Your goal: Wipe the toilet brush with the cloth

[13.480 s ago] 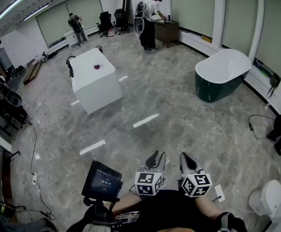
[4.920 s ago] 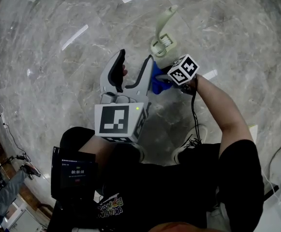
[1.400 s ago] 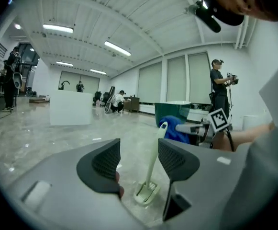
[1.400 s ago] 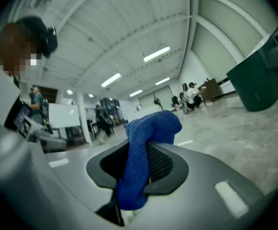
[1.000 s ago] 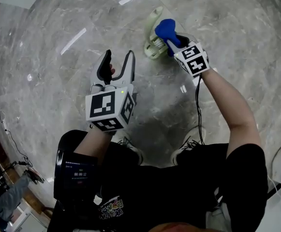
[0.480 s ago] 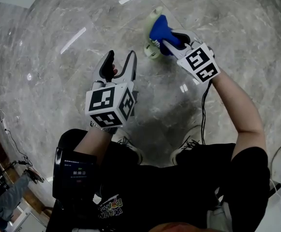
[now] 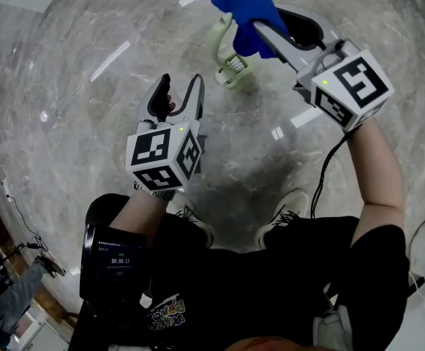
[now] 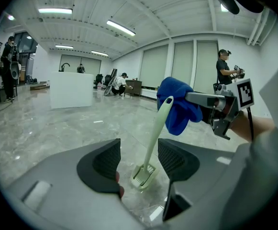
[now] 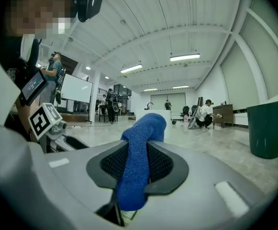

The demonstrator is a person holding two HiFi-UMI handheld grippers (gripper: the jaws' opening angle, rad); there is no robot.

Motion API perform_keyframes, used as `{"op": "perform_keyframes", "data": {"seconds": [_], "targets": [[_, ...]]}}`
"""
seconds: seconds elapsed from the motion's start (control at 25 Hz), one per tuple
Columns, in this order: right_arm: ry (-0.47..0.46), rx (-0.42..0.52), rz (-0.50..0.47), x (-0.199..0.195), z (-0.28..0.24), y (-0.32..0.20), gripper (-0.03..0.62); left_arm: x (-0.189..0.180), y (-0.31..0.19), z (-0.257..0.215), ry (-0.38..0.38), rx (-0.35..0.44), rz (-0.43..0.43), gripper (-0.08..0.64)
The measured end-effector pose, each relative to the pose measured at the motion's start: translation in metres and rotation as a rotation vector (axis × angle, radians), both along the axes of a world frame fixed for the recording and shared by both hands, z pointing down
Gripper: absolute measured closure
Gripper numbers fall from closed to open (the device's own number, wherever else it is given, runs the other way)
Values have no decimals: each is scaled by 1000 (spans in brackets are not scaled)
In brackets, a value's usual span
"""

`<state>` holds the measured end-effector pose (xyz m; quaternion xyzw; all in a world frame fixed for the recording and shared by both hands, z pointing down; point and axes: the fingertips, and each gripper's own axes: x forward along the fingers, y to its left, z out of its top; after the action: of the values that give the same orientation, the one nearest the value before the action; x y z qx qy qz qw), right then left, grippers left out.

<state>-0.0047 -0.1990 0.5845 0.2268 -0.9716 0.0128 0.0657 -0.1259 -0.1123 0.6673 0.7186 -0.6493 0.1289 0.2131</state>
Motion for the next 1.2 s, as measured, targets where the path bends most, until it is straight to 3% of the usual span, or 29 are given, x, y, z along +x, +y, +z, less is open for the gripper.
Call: {"op": "perform_keyframes", "data": {"seconds": [0.12,0.2,0.44,0.6,0.76,0.92,1.2], "targets": [[19,29,23,6,-4,-5,489,0,-1,1,1,-3,0,313],[50,-5,51,10,14,-15,489,1,-2,1,4,-4,-1,313],[279,-264,205,47,166,-50,491,4,-1,3,3,-6,3,313],[462,-465,245,79,271,-31,491,1,1,0,5,-5,1,313],[600,-596,177,78,336,18,491,3,1,-5,20,2,2,313],[654,-620,21,39,349,68,491,5,0,-9,29,7,6,313],[586,-613,-202,-46,322,131,491,1,2,-10,47,-1,-3,313]]}}
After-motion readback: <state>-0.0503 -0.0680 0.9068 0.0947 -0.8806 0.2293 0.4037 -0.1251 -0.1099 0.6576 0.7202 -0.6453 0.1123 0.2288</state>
